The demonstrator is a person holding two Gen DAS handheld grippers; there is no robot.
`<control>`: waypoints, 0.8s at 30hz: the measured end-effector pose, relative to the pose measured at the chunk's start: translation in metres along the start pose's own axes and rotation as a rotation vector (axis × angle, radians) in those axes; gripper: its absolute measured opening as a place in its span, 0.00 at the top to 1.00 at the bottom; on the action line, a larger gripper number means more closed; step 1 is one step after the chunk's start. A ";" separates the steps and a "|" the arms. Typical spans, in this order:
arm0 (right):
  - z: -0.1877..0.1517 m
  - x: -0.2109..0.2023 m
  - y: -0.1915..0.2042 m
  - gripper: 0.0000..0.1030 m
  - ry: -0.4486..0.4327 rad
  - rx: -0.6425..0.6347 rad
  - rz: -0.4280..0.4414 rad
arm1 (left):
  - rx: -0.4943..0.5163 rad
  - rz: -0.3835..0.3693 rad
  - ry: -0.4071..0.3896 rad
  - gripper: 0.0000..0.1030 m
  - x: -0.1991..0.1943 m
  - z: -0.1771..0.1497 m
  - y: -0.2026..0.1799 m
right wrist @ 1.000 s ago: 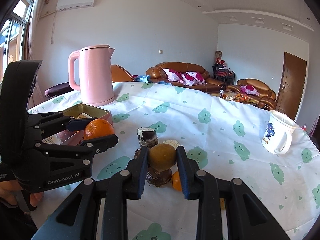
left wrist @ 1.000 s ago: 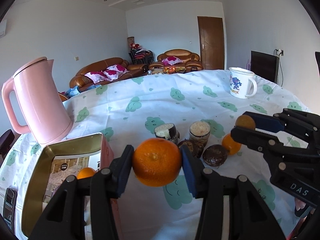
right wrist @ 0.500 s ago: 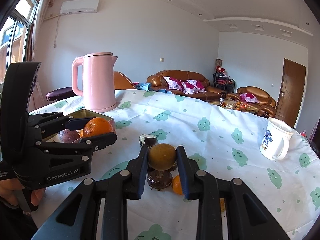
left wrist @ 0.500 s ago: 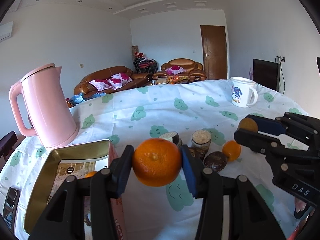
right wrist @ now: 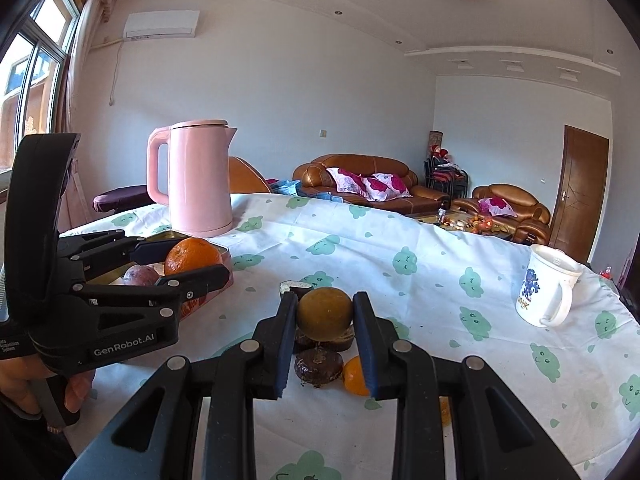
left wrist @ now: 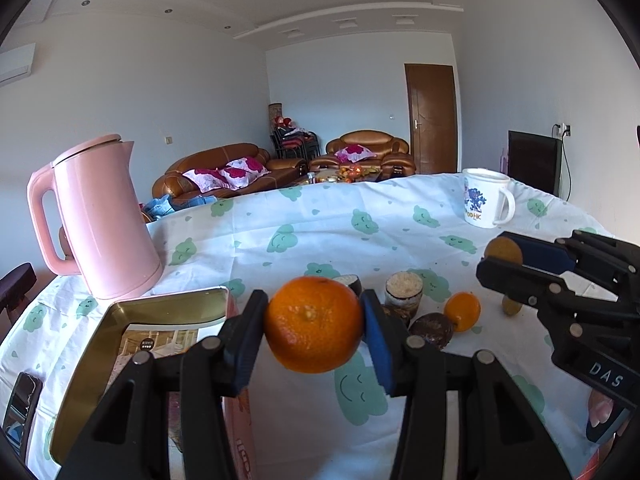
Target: Organize fruits
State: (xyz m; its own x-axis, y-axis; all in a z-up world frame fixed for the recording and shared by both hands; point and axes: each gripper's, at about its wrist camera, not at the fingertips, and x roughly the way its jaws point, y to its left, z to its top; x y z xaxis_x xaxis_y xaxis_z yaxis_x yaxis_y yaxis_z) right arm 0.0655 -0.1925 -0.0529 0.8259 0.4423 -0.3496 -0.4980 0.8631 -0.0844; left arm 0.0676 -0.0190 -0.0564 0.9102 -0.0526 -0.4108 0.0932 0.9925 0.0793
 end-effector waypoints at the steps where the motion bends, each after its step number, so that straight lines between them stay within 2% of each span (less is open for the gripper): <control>1: 0.000 -0.001 0.000 0.71 -0.004 0.000 0.001 | -0.001 0.000 -0.004 0.52 -0.001 0.000 0.000; 24: -0.001 -0.018 0.004 0.71 -0.093 -0.019 -0.005 | -0.017 0.022 -0.099 0.52 -0.020 -0.002 0.003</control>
State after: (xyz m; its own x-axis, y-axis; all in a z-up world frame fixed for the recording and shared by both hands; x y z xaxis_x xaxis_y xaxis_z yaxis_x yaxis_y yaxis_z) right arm 0.0488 -0.1971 -0.0476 0.8490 0.4592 -0.2614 -0.4977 0.8611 -0.1038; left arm 0.0492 -0.0145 -0.0499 0.9475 -0.0402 -0.3172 0.0661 0.9952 0.0715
